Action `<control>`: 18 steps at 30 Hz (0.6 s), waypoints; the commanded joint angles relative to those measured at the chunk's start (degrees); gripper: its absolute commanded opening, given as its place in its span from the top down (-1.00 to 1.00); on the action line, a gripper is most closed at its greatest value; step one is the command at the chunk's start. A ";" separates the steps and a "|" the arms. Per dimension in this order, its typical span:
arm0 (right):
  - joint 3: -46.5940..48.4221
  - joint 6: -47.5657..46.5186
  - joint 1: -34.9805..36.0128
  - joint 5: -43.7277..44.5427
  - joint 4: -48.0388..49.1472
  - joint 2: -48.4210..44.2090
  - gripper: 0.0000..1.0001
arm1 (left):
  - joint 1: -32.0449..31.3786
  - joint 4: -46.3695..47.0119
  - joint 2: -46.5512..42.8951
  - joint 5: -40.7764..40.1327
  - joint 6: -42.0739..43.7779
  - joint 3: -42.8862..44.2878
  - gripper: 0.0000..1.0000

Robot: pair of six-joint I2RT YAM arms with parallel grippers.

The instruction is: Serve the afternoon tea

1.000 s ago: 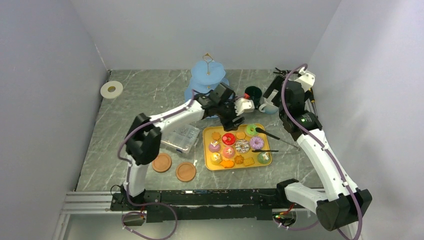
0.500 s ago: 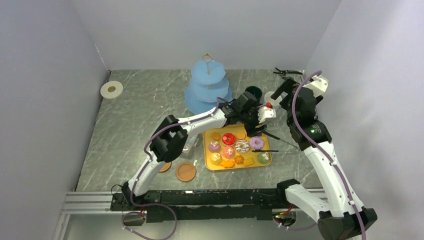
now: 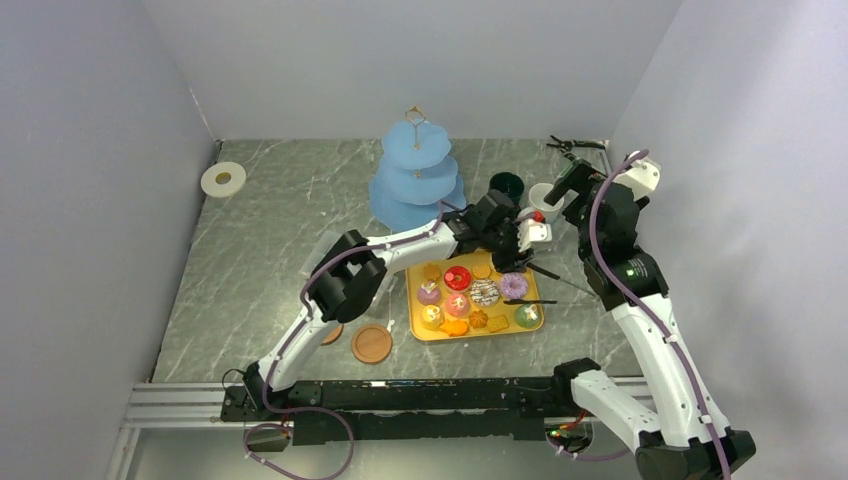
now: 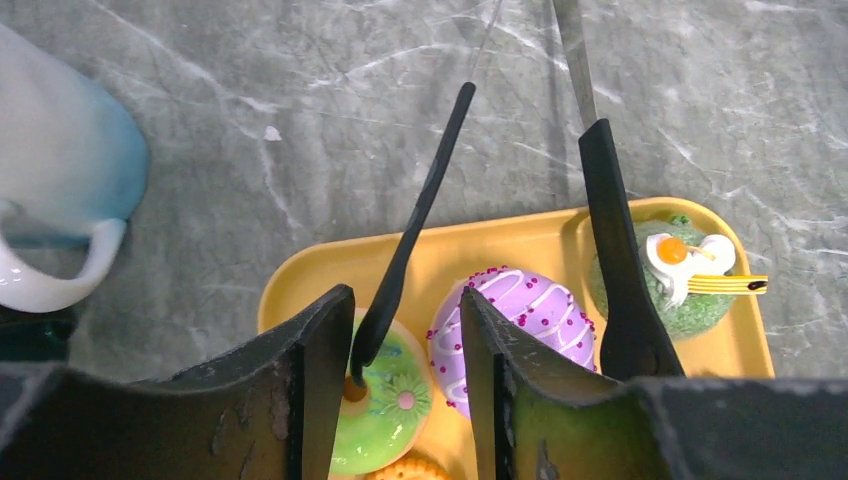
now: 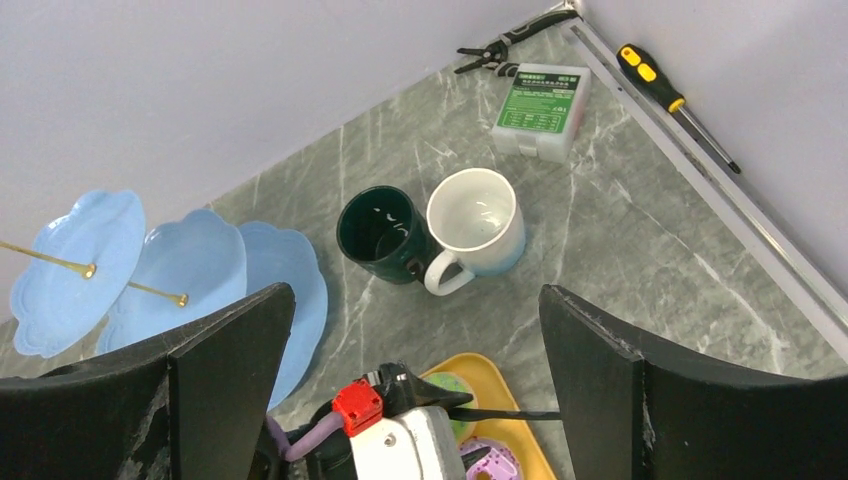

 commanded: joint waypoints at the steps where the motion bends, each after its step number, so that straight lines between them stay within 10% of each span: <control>1: 0.31 -1.15 -0.43 -1.76 0.33 -1.23 -0.94 | -0.17 2.56 0.74 5.41 1.82 2.47 0.12; 11: 0.00 -1.34 -0.89 -3.12 0.75 -1.72 -0.91 | -0.13 3.82 -0.84 4.07 4.62 -0.27 0.92; 18: 2.45 -1.81 -0.97 -6.99 1.29 -1.01 -0.91 | -0.17 3.98 -6.81 2.60 3.75 -2.38 0.94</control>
